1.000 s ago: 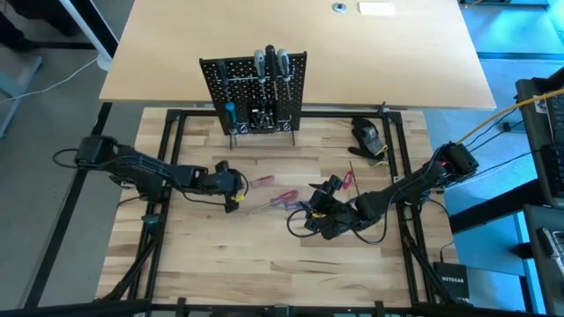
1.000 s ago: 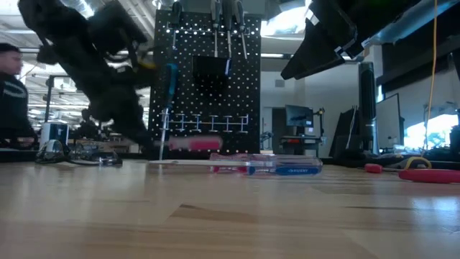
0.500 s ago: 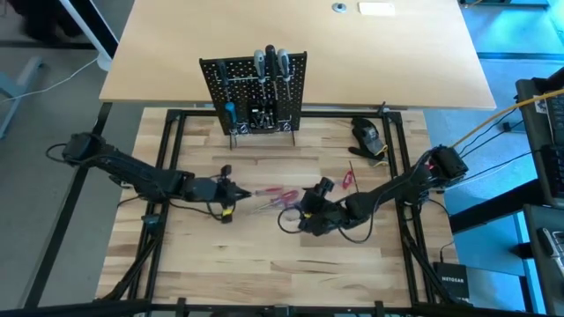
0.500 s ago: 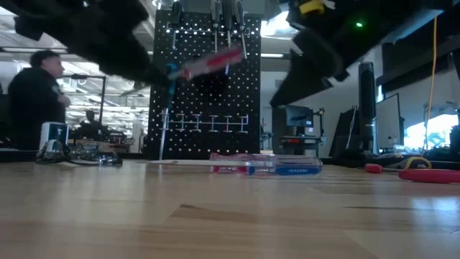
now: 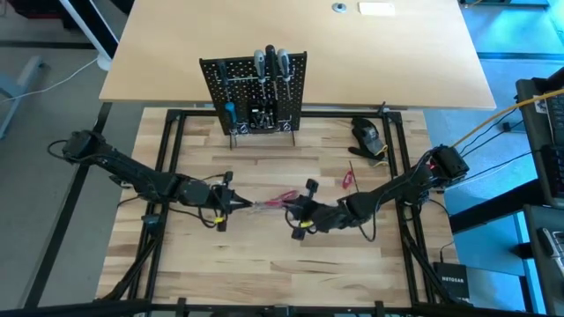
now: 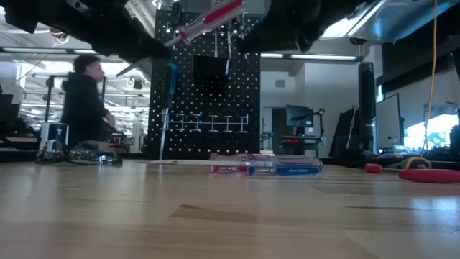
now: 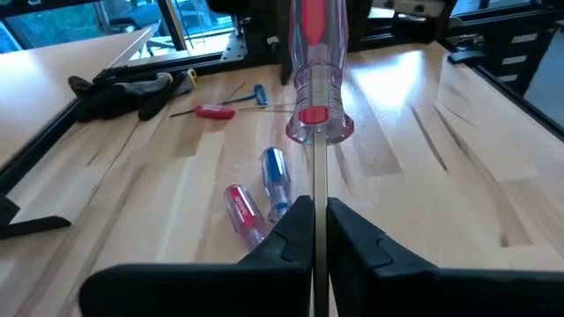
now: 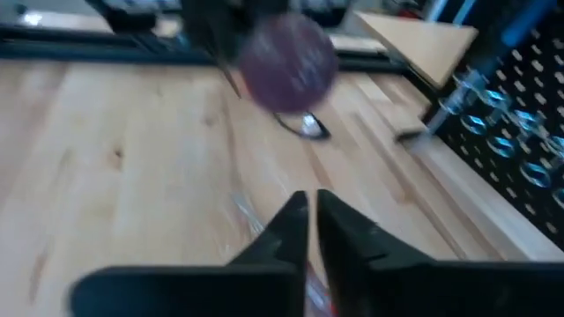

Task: Hang tools onto peg board
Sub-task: Hang the left red and transparent screwdriver on the peg board

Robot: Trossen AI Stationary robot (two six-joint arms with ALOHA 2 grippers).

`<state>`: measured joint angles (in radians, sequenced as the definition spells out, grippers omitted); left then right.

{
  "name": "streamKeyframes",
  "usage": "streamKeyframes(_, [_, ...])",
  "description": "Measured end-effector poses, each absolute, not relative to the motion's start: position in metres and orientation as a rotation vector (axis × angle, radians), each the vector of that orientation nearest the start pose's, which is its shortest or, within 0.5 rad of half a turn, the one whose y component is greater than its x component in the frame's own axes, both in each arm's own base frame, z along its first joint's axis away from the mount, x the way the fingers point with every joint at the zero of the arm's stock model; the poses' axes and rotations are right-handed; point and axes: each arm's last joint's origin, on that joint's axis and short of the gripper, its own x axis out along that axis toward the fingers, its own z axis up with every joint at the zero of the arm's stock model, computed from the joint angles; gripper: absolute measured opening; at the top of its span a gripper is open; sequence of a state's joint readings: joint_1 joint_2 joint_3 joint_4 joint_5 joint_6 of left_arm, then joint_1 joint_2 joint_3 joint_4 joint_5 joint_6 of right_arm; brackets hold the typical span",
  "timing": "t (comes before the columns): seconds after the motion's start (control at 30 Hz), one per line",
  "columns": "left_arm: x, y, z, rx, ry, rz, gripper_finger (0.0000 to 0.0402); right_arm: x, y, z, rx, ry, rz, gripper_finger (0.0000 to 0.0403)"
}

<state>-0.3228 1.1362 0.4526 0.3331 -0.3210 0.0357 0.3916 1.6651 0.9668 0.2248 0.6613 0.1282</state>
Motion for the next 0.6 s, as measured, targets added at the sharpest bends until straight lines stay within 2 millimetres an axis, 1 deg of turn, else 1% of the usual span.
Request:
streamKeyframes(0.07, [0.217,-0.063,0.202,0.146,0.333,-0.007,0.0010,0.333,0.119,0.216,-0.119,0.368,-0.252,0.0008])
streamKeyframes(0.1, [0.217,-0.063,0.202,0.148,0.333,-0.007,0.0010,0.334,0.120,0.218,-0.123,0.354,-0.243,0.0007])
streamKeyframes(0.23, [0.217,-0.063,0.202,0.146,0.333,-0.005,0.0011,0.338,0.118,0.228,-0.128,0.264,-0.239,0.0024])
streamKeyframes(0.3, [0.218,-0.062,0.202,0.144,0.331,-0.004,0.0012,0.341,0.115,0.232,-0.143,0.228,-0.231,0.0026])
streamKeyframes(0.47, [0.218,-0.063,0.203,0.144,0.329,-0.007,0.0012,0.347,0.110,0.239,-0.122,0.155,-0.122,0.0010])
streamKeyframes(0.6, [0.218,-0.062,0.203,0.145,0.328,-0.001,0.0012,0.350,0.100,0.242,-0.109,0.131,-0.132,0.0005])
